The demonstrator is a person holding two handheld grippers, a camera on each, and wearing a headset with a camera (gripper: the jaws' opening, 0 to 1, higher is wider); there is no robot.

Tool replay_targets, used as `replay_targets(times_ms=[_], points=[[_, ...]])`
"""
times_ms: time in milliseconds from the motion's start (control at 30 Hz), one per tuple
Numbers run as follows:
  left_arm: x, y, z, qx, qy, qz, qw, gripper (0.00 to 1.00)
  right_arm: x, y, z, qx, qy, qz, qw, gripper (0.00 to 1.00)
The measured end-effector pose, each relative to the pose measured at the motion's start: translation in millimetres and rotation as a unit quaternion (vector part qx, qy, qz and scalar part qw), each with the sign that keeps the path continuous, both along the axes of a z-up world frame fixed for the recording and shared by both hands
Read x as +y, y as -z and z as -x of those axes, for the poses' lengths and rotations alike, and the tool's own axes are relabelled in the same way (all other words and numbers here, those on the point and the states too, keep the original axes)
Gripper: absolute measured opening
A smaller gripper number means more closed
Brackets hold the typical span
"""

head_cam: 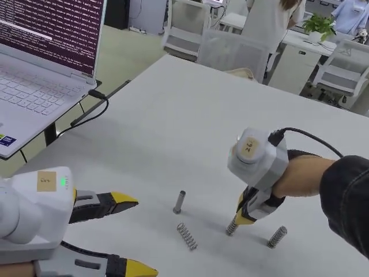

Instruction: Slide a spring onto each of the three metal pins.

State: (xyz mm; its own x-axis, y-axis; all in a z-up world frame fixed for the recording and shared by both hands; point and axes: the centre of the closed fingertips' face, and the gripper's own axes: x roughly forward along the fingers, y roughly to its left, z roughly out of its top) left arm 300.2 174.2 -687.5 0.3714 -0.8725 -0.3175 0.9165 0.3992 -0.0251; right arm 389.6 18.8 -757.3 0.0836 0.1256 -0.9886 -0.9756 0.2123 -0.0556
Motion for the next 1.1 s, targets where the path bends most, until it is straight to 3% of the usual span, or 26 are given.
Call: replay_targets(times_ms=[733,1100], points=[[1.3,-1.0,1.6,0.000,0.001,-0.001,1.0000,0.62,-3.1,8.9,1.7,-0.001,0.013,-0.004,0.9999,0.13],[0.2,-1.8,2.0,0.000,0.002,0.000,1.0000,0.61,-8.5,-4.6,-0.2,-0.017,0.024,-0.020,0.9994,0.16]])
